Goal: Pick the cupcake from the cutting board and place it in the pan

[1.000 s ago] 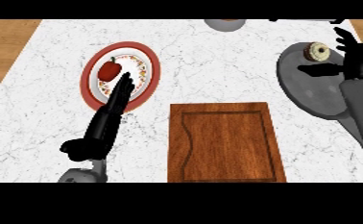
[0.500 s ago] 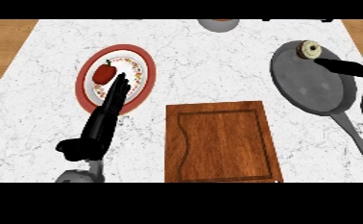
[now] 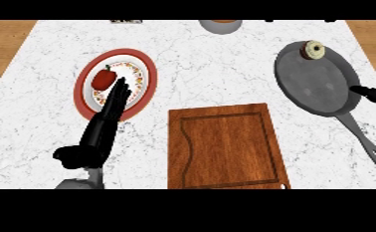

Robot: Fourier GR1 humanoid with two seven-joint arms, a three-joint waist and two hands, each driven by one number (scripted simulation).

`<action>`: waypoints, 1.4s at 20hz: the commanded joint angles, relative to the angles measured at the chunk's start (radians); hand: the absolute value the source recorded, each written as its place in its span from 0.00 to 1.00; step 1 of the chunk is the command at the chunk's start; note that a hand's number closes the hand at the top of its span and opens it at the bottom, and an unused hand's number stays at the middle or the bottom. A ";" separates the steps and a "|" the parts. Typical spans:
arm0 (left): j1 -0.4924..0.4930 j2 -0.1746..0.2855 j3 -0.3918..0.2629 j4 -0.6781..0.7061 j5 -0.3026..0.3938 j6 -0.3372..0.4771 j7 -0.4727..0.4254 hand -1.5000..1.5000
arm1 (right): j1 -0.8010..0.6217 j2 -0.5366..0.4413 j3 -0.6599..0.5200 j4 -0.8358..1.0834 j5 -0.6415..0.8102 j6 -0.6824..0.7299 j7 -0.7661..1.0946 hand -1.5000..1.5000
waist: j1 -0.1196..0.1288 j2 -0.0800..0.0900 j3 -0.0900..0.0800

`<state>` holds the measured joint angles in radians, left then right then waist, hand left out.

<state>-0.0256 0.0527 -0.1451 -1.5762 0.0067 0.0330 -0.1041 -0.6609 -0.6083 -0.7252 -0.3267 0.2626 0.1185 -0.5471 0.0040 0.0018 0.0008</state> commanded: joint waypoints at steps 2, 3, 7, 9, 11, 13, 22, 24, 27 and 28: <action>0.005 0.022 0.022 -0.064 0.022 -0.016 0.062 0.50 | 0.133 0.002 0.022 -0.041 -0.039 0.140 -0.127 0.00 | -0.002 -0.002 0.000; 0.041 -0.026 -0.036 -0.013 -0.039 0.019 -0.007 0.50 | 0.125 0.060 0.056 -0.129 -0.051 0.109 -0.046 0.00 | -0.010 -0.006 -0.002; 0.022 0.005 0.029 0.027 0.006 -0.029 -0.051 0.50 | 0.217 0.039 0.076 -0.186 -0.082 0.128 -0.110 0.00 | -0.004 -0.002 -0.001; -0.039 -0.035 0.000 0.033 -0.032 0.023 0.025 0.50 | 0.308 0.060 0.088 -0.286 -0.096 0.159 -0.088 0.00 | -0.018 -0.006 -0.002; 0.039 0.010 0.024 -0.035 -0.003 -0.026 0.009 0.50 | 0.350 0.077 0.102 -0.405 -0.140 0.149 -0.015 0.00 | -0.010 -0.005 -0.002; -0.015 -0.009 0.038 0.082 -0.005 -0.036 -0.064 0.50 | 0.338 0.120 0.131 -0.423 -0.143 0.102 -0.011 0.00 | -0.006 -0.002 -0.001; -0.003 -0.004 0.053 0.002 -0.006 -0.041 -0.008 0.50 | 0.481 0.132 0.174 -0.630 -0.186 0.076 0.096 0.00 | -0.004 -0.002 -0.001; -0.013 -0.030 0.014 -0.035 -0.052 0.000 0.061 0.50 | 0.512 0.122 0.176 -0.631 -0.191 0.090 0.065 0.00 | -0.005 -0.002 -0.001; -0.042 -0.031 0.043 0.021 -0.035 -0.014 0.014 0.50 | 0.568 0.159 0.216 -0.783 -0.182 0.072 0.157 0.00 | -0.008 -0.003 -0.001; 0.025 -0.025 0.019 -0.090 -0.022 -0.030 0.076 0.50 | 0.500 0.113 0.197 -0.640 -0.176 0.053 0.105 0.00 | -0.002 -0.002 -0.001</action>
<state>-0.0153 0.0317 -0.1141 -1.6004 -0.0176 0.0083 -0.0858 -0.1579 -0.4822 -0.5400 -0.9903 0.0778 0.1981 -0.4327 -0.0010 -0.0008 -0.0002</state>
